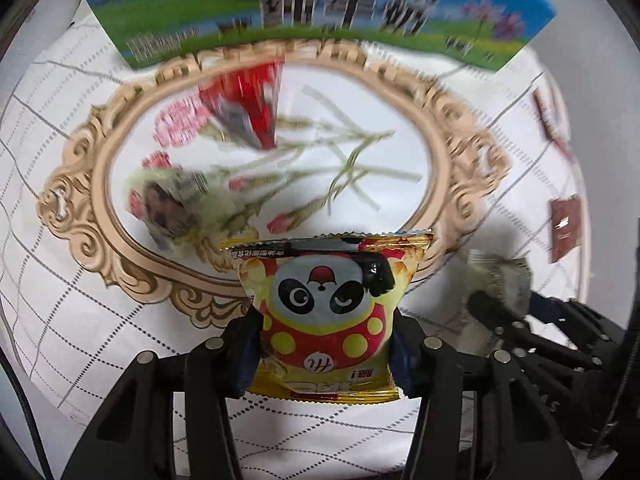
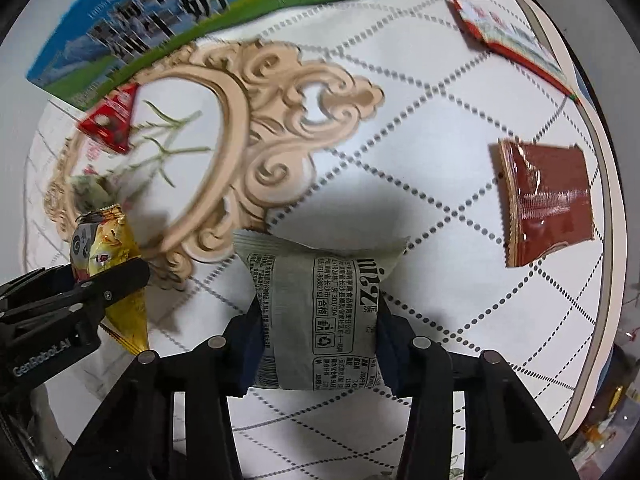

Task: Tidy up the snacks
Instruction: 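Carry both bags into the cardboard box and open both tools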

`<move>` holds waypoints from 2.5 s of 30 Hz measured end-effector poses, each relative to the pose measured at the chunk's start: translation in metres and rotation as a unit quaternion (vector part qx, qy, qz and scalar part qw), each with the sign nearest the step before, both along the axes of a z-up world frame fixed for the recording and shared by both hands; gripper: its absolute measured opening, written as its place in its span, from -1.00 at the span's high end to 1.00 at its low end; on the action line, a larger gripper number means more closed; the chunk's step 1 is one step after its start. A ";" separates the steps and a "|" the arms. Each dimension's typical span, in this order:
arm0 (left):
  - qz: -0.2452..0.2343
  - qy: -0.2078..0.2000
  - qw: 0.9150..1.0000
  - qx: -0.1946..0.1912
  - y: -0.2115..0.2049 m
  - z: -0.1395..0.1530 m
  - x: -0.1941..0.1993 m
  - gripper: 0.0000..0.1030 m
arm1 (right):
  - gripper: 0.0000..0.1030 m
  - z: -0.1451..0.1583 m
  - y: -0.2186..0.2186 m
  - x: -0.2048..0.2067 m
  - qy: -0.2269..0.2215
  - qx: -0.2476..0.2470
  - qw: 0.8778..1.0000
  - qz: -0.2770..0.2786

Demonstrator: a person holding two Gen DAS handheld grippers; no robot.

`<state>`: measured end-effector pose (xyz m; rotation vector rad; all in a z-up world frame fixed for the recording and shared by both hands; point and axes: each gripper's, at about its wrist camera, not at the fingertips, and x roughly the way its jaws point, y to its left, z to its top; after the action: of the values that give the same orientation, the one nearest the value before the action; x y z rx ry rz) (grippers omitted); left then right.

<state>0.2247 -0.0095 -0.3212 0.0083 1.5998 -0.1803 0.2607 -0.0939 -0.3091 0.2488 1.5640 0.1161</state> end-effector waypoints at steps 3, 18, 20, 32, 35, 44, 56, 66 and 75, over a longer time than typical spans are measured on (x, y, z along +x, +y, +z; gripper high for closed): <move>0.005 -0.022 1.000 -0.022 -0.001 0.030 0.006 0.03 | 0.04 0.028 0.000 0.016 -0.017 0.030 0.999 -0.007; 0.038 -0.114 0.992 -0.025 0.103 0.150 0.198 0.03 | 0.03 0.164 0.025 0.173 -0.179 0.107 0.978 0.019; 0.052 -0.089 0.995 -0.017 0.106 0.137 0.234 0.03 | 0.03 0.156 0.037 0.197 -0.176 0.104 0.979 0.021; 0.067 0.015 0.998 0.013 0.118 0.057 0.279 0.01 | 0.03 0.074 0.076 0.263 -0.099 0.101 0.990 0.029; 0.069 0.029 0.997 0.006 0.118 0.054 0.276 0.00 | -0.11 0.058 0.081 0.263 -0.065 0.108 0.991 0.036; 0.066 0.016 0.998 0.007 0.114 0.053 0.271 -0.25 | -0.72 0.053 0.076 0.263 -0.061 0.068 0.995 0.047; 0.074 -0.066 0.995 0.011 0.108 0.084 0.241 -0.25 | -0.72 0.077 0.034 0.239 -0.103 -0.003 0.994 0.031; 0.071 -0.148 0.986 0.021 0.094 0.116 0.203 -0.25 | -0.92 0.112 0.014 0.210 -0.163 -0.055 0.985 0.027; 0.059 -0.237 0.969 0.030 0.081 0.165 0.160 -0.25 | -0.94 0.166 0.001 0.170 -0.238 -0.094 0.966 0.024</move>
<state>0.3845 0.0714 -0.1563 0.0023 1.1228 -0.0312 0.4307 -0.0928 -0.1435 0.0261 1.0934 0.0587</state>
